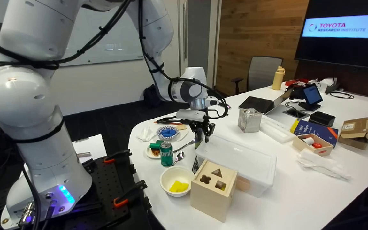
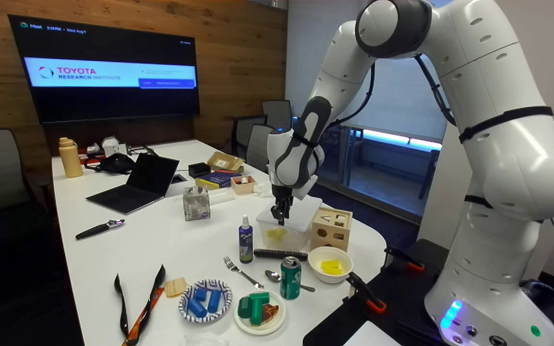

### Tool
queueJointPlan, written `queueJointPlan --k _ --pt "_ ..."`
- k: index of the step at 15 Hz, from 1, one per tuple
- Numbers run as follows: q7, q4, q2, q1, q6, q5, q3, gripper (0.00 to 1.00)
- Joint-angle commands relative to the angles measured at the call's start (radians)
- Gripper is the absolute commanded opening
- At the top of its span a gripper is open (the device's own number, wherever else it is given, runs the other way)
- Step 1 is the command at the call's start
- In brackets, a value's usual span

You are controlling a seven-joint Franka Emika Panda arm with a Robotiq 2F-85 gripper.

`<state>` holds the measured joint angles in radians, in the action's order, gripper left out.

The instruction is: Take the lid off of the plastic container

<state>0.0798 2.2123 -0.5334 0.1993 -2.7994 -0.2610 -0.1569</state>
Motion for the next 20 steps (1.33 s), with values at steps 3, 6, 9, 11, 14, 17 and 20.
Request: queueJointPlan --k 3,6,9,11,14,17,20 --pt "0.045 -0.06 0.008 -0.115 0.096 0.019 0.096 0.18" --pt "0.046 -0.065 -0.002 -0.144 0.1 0.025 0.121 0.76" --pt "0.045 -0.067 -0.022 -0.158 0.091 0.027 0.134 0.98" --pt "0.036 -0.07 -0.043 -0.154 0.088 0.021 0.132 1.0" --pt "0.007 -0.076 -0.077 -0.124 0.071 -0.005 0.106 1.0" --pt "-0.058 -0.078 -0.113 -0.038 0.011 -0.089 0.027 1.0" --pt "-0.153 -0.071 -0.136 0.084 -0.059 -0.198 -0.08 1.0"
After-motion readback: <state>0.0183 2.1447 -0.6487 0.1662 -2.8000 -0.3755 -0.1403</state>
